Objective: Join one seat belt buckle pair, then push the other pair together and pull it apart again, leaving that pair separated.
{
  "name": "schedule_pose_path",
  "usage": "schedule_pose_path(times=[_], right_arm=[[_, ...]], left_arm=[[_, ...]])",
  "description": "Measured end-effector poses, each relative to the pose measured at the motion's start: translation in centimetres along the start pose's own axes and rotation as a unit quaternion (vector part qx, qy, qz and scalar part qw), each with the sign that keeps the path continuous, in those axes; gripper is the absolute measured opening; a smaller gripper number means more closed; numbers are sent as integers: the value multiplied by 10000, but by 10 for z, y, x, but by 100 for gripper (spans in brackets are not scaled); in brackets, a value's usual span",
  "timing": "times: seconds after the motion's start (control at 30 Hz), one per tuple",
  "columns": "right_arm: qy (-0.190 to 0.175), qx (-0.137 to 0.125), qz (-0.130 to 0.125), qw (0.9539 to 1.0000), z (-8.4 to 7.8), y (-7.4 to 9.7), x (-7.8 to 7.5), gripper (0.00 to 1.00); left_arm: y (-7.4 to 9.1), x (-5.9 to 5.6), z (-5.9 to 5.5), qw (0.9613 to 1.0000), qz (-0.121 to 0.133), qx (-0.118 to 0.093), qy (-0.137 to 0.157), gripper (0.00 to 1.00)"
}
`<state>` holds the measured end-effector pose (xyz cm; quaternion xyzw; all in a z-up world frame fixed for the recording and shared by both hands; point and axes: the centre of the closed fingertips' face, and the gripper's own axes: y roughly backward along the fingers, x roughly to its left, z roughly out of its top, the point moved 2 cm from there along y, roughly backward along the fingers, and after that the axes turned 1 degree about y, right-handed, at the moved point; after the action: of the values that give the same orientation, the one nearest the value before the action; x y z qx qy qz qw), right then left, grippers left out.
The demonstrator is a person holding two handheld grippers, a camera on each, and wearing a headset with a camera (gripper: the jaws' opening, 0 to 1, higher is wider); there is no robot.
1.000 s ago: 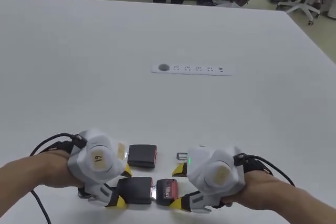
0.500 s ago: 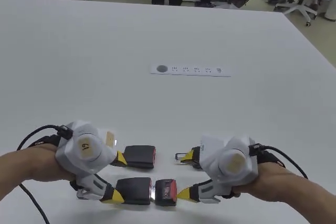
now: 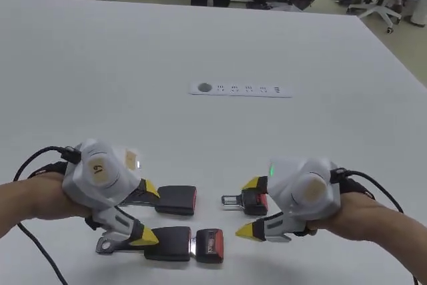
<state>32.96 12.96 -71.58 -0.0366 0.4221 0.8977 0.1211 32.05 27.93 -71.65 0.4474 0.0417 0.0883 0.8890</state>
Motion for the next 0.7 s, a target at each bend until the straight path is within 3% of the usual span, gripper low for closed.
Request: schedule_pose_path(times=[0.17, 0.27, 0.37, 0.57, 0.63, 0.7], right_arm=[[-15, 63, -38, 10000, -8, 0, -10, 44], [2, 123, -33, 9999, -13, 0, -16, 44], [5, 173, -41, 9998, -16, 2, -19, 44], [69, 301, 57, 9995, -25, 0, -27, 45], [76, 318, 88, 9994, -25, 0, -28, 45], [116, 325, 148, 9993, -27, -1, -29, 44]], left_arm=[[-2, 10, 1, 10000, 76, -12, 27, 46], [-6, 23, -5, 9999, 103, 7, 15, 46], [-7, 24, 1, 9999, 113, 25, 4, 46], [-15, 42, -5, 9998, 115, 137, -76, 45], [-14, 39, 3, 9997, 107, 176, -88, 45], [-17, 45, 1, 9996, 80, 241, -112, 45]])
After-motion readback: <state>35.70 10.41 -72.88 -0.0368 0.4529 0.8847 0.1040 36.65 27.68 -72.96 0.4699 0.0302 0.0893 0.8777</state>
